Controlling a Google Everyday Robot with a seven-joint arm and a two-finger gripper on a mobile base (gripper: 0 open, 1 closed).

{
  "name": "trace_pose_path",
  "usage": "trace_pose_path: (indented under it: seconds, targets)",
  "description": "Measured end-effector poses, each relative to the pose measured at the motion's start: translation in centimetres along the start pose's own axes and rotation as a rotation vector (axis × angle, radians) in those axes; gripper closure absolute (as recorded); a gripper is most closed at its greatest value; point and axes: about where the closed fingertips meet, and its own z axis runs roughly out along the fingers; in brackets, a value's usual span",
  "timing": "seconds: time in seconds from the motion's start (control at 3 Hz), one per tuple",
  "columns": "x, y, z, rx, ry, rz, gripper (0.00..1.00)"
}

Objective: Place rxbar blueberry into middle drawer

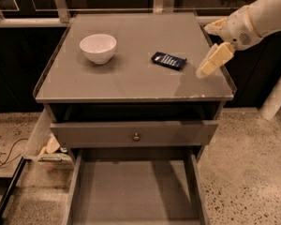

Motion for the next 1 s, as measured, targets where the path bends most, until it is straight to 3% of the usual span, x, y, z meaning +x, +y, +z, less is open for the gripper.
trace_pose_path:
  seconds: [0.67, 1.0]
  targets:
    - [0.6, -4.3, 3.2, 0.041, -0.046, 0.092, 0.0]
    - [0.7, -5.2, 4.8, 0.017, -0.064, 0.155, 0.0]
